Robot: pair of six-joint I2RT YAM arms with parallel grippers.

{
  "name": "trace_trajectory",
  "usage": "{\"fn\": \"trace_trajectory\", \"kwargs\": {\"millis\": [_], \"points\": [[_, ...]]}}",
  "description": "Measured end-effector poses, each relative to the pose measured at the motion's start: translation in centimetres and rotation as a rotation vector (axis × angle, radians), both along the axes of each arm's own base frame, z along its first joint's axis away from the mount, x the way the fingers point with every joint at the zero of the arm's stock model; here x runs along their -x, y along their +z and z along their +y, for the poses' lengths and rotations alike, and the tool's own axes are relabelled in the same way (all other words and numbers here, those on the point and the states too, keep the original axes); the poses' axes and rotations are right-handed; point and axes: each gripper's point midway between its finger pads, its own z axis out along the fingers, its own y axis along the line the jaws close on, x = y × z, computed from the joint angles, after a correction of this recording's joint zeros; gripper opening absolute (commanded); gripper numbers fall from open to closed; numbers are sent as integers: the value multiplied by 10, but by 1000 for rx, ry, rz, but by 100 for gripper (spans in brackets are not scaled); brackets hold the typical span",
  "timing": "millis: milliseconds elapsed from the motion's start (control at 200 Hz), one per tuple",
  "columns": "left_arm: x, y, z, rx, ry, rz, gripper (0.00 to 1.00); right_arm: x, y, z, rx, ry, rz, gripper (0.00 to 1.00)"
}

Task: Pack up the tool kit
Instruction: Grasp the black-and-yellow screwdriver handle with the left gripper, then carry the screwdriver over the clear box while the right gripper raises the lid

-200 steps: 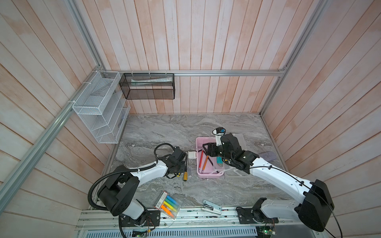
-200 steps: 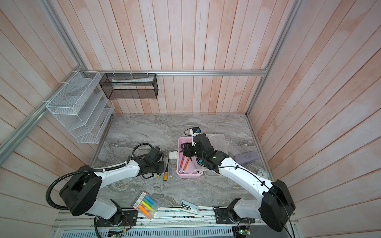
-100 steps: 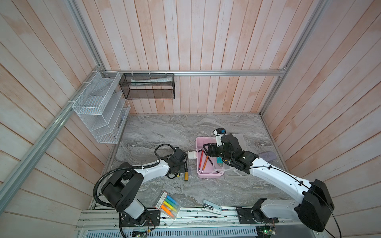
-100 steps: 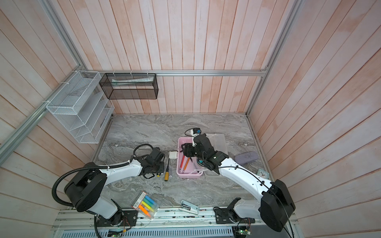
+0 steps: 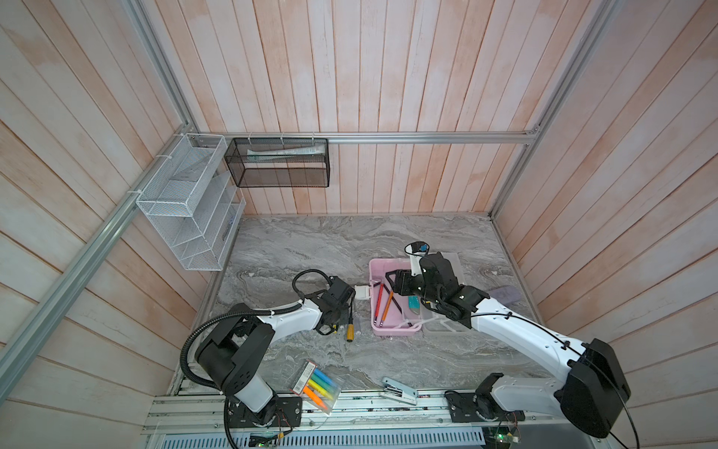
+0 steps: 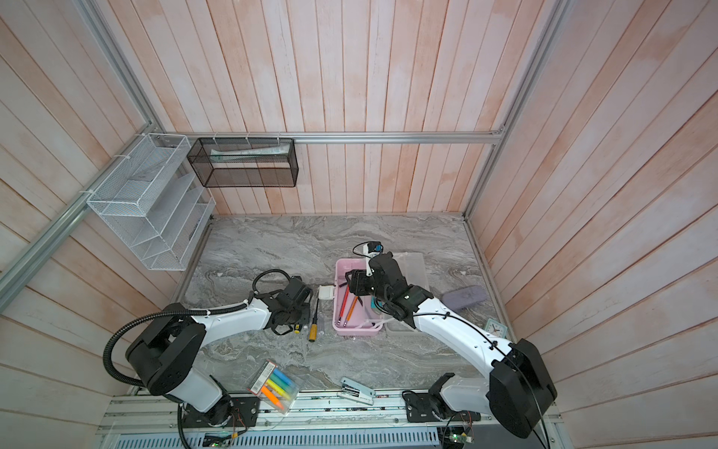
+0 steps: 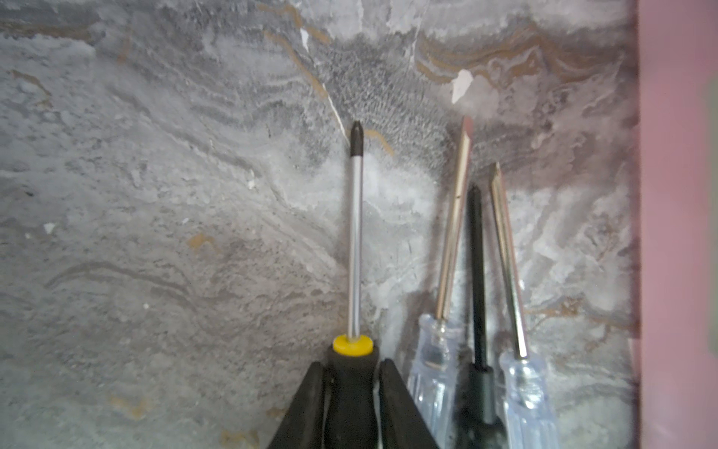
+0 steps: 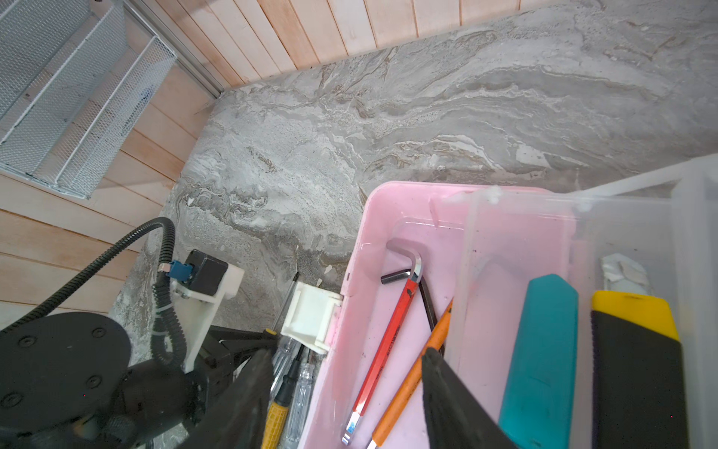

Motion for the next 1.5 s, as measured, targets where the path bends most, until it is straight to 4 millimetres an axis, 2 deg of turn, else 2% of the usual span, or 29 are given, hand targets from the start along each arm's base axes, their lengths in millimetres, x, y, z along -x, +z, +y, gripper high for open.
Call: {"fn": "trace_trajectory", "kwargs": {"millis": [225,330,550,765,830,920,1130,1235,1335,1435,1500], "points": [[-1,0,1,-5,10,-5,14,-1,-3,-4,-6,-6,11,60],[-2,0,1,-10,12,-1,0,-1,-4,-5,-10,-9,12,60],[-2,1,4,-29,20,4,0,-2,-2,-5,-37,-8,15,60],[4,10,21,-95,41,8,0,-5,9,-11,-78,-13,8,60],[4,22,23,-96,47,-10,0,-6,15,-14,-102,-19,2,60],[-2,50,19,-56,55,-62,0,-8,25,-22,-134,-29,-9,60],[-15,137,-6,207,79,-251,0,-18,40,-61,-198,-104,-28,60],[-15,175,-31,349,69,-340,0,-19,44,-79,-207,-142,-34,60],[-18,206,-63,475,43,-395,0,-19,51,-93,-215,-175,-46,60],[-24,229,-95,586,17,-426,0,-19,59,-107,-226,-210,-65,60],[-29,236,-115,645,1,-424,0,-18,62,-116,-229,-233,-75,60]]}}
